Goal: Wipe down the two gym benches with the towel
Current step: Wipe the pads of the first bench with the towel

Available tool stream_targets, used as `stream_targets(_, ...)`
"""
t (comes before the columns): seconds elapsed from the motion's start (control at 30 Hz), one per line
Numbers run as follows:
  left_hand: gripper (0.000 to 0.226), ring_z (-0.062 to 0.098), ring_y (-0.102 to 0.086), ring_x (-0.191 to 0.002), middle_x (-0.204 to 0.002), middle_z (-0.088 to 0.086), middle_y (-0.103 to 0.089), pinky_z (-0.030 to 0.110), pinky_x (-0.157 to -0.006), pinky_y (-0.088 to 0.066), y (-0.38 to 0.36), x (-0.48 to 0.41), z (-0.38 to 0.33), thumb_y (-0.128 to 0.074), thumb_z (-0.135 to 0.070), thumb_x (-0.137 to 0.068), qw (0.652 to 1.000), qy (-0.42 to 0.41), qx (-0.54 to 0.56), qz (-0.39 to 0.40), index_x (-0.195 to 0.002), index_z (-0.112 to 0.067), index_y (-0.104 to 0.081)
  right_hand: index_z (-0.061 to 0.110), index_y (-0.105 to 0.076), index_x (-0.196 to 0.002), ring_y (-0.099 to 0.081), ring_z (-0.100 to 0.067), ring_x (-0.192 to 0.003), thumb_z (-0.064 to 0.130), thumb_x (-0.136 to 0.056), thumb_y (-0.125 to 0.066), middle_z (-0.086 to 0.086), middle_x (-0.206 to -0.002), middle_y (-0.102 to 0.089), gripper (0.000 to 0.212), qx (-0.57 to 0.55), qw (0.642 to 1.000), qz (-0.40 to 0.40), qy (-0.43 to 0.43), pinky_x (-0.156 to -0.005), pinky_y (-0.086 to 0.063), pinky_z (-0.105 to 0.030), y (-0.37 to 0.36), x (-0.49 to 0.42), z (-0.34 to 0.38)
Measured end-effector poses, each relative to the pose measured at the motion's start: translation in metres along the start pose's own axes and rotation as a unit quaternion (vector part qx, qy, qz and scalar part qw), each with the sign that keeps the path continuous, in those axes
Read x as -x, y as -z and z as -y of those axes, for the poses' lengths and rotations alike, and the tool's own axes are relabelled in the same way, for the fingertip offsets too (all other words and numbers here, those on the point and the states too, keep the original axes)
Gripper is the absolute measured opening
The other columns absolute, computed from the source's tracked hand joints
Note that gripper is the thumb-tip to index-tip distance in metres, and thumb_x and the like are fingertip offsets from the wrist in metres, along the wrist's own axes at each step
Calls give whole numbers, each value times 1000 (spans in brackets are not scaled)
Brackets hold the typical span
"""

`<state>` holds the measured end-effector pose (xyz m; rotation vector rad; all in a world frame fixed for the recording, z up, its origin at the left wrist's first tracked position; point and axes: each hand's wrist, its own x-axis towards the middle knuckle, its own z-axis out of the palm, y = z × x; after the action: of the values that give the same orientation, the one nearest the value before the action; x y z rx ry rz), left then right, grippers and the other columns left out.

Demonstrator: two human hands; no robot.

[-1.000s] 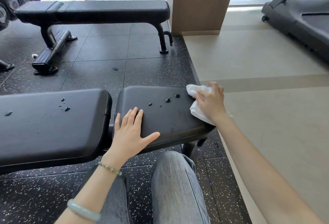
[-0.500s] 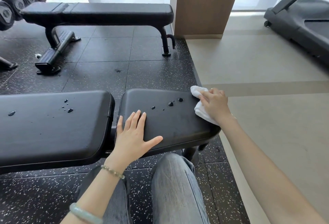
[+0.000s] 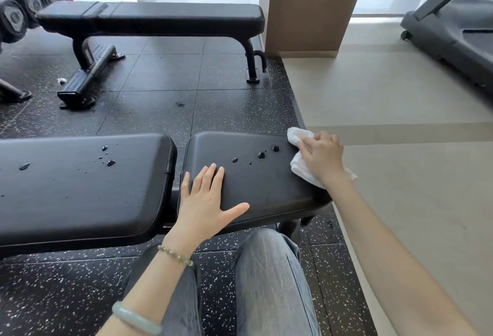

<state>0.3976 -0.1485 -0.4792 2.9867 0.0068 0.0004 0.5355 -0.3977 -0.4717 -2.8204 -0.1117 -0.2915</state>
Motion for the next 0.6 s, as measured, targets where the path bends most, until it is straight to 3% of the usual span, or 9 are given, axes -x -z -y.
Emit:
stream_targets(0.1,111,14,5,-145,-159,-1,-3,43,-115,12,0,0,0,-3,-87,-61,1000,-2,-4,-2,-151,-20,-7,15,-72,-90,-49,-39,-85,32,-89,-48,-18,-94,-58,29,-6,996,-77,54,-73,-42,-47,-5,51,5)
stream_targets(0.17,111,15,4,-145,-159,-1,-4,42,-115,11,0,-1,0,-4,-87,-62,1000,-2,3,-4,-151,-20,-8,17,-72,-84,-51,-38,-75,33,-86,-42,-18,-85,-58,34,2,994,-85,74,-65,-45,-45,-9,69,4)
stream_targets(0.27,111,15,5,-145,-159,-1,-3,41,-115,12,0,-1,0,-4,-87,-62,1000,-3,3,0,-151,-20,-7,15,-74,-87,-50,-38,-82,41,-86,-34,-18,-88,-57,47,-18,994,-78,70,-73,-43,-44,-7,37,10)
stream_targets(0.37,112,14,5,-145,-159,-1,-2,38,-115,12,2,0,0,-4,-86,-61,1000,-11,8,8,-151,-19,-6,14,-71,-103,-42,-35,-99,37,-95,-40,-19,-106,-54,40,15,1000,-13,20,-86,-35,-41,-7,6,17)
stream_targets(0.6,122,12,7,-145,-159,-1,1,33,-113,18,5,15,22,-4,-92,-58,999,-29,16,15,-151,-14,-2,14,-72,-80,-51,-37,-70,34,-85,-38,-19,-79,-57,40,-14,990,-111,82,-60,-45,-43,-15,76,26)
